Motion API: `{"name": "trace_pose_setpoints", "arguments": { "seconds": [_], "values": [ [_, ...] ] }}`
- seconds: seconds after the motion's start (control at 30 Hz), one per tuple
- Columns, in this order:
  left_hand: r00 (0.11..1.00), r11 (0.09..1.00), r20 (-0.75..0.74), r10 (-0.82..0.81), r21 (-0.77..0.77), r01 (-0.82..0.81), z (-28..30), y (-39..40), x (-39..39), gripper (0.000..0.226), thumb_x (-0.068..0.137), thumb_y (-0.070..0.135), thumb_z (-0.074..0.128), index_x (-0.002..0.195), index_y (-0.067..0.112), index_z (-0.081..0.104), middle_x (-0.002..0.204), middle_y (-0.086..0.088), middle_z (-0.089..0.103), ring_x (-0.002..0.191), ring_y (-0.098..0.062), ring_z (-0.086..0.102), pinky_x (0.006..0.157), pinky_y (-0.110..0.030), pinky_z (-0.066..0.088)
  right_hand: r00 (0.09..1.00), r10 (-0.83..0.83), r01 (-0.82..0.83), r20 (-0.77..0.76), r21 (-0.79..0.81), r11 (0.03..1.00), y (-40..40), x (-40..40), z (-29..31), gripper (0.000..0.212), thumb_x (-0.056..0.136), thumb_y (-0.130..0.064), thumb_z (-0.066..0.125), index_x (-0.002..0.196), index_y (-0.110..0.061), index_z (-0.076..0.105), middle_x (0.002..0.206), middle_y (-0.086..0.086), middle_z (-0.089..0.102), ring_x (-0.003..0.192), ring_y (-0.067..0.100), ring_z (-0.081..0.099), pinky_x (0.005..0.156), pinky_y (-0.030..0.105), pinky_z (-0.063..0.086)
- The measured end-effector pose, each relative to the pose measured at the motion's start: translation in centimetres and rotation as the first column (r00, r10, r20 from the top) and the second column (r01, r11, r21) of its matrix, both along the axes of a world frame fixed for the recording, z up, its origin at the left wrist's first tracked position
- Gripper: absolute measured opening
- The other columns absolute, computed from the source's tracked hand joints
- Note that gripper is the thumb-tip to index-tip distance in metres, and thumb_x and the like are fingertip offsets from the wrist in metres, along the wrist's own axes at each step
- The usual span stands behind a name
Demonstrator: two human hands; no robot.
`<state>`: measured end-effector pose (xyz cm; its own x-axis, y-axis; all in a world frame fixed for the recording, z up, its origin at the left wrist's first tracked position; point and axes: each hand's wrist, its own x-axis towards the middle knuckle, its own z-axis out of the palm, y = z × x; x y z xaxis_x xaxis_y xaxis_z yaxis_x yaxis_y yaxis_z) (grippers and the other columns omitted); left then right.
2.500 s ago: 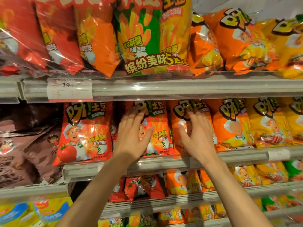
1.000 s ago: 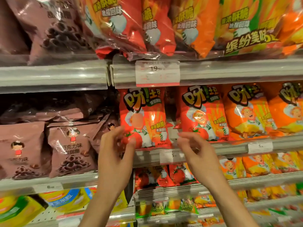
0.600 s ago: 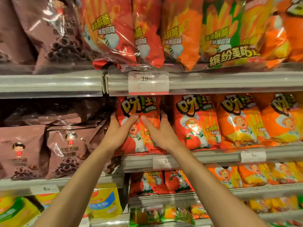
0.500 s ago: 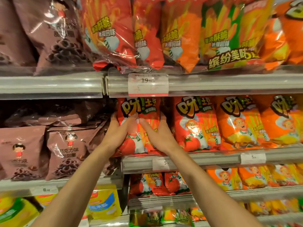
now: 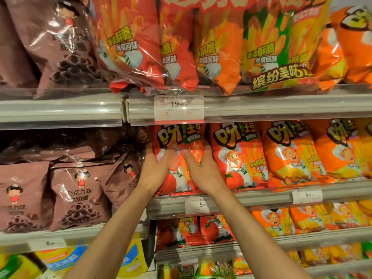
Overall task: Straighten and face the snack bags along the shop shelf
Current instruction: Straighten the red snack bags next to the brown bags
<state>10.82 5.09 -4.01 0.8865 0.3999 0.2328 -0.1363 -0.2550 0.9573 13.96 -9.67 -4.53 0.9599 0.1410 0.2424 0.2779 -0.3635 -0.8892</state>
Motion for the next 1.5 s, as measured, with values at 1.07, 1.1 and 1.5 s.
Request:
{"name": "trace_pose_setpoints", "arguments": {
  "seconds": [1.07, 1.1, 1.5],
  "values": [
    [0.995, 0.924, 0.096, -0.023, 0.383, -0.016, -1.3, -0.7, -2.1, 0.069, 0.092, 0.077, 0.029, 0.15, 0.062, -0.005, 0.139, -0.003, 0.035, 0.127, -0.019, 0.043, 0.102, -0.035, 0.032, 0.932, 0.095, 0.014, 0.349, -0.298, 0.954, -1.1, -1.4, 0.6, 0.054, 0.108, -0.039, 0.029, 0.16, -0.027, 0.016, 0.16, 0.015, 0.025, 0.142, 0.031, 0.035, 0.107, 0.032, 0.035],
    [0.995, 0.921, 0.096, -0.016, 0.389, -0.022, -1.1, -1.0, -2.2, 0.069, 0.093, 0.075, 0.03, 0.15, 0.062, -0.006, 0.141, -0.007, 0.034, 0.13, -0.024, 0.041, 0.106, -0.035, 0.031, 0.935, 0.098, 0.013, 0.34, -0.31, 0.951, -1.2, -1.5, 0.8, 0.055, 0.108, -0.038, 0.029, 0.16, -0.026, 0.016, 0.161, 0.015, 0.024, 0.144, 0.03, 0.033, 0.109, 0.032, 0.033],
    [0.951, 0.453, 0.31, 0.014, 0.846, -0.282, 0.1, -2.4, -2.9, 0.054, 0.103, 0.052, 0.04, 0.149, 0.025, 0.043, 0.159, -0.014, 0.026, 0.146, -0.035, 0.024, 0.117, -0.054, 0.023, 0.758, -0.051, 0.431, 0.65, -0.441, 0.787, -8.8, -1.8, 2.3, 0.053, 0.101, -0.042, 0.048, 0.137, -0.005, 0.053, 0.14, 0.02, 0.05, 0.136, 0.039, 0.04, 0.118, 0.054, 0.027]
  ]
}}
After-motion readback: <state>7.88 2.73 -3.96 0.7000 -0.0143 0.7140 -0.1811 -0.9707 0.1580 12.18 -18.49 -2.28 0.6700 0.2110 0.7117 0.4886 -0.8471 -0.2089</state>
